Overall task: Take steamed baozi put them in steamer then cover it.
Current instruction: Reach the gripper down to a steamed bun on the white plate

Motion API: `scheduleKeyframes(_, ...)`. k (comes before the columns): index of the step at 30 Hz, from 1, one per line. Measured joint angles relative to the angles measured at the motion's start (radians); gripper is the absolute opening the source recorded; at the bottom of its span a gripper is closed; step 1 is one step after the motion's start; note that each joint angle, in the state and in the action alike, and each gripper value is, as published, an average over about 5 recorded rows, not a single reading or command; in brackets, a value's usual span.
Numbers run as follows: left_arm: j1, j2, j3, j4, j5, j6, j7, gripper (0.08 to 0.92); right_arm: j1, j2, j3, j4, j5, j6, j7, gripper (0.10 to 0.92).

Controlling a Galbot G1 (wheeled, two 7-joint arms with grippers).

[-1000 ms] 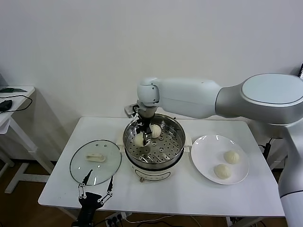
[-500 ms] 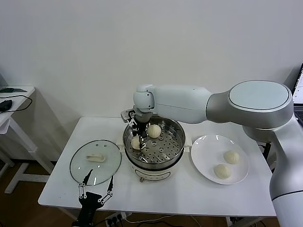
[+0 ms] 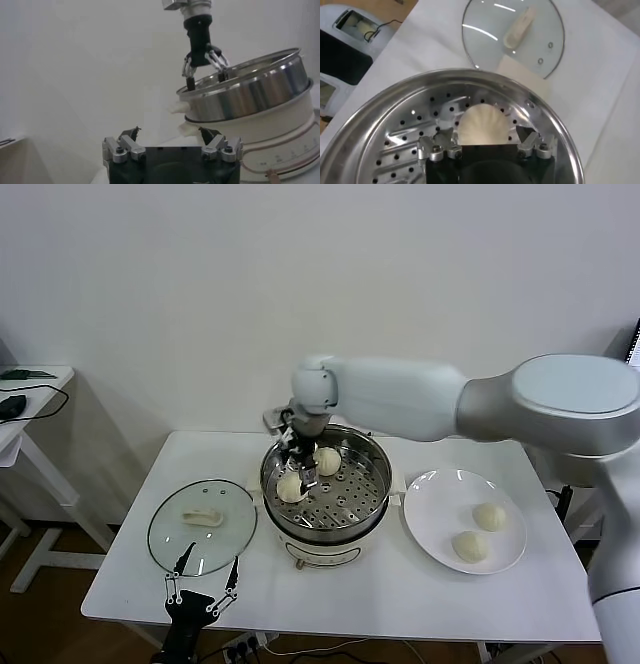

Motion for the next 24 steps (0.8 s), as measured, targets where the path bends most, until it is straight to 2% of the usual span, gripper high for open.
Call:
scheduleKeyframes(15, 0.010, 0.000, 0.016, -0.004, 0.011, -0.001, 0.002, 0.823, -0.013, -0.493, 0.079, 0.092, -0.219, 0.172, -0.164, 0.823)
scheduleKeyframes(24, 0.025, -0.013, 0.008, 0.003, 0.016, -0.004, -0.007, 0.823, -0.188, -0.636, 0.123, 0.095, -0.324, 0.223, -0.134, 0.823)
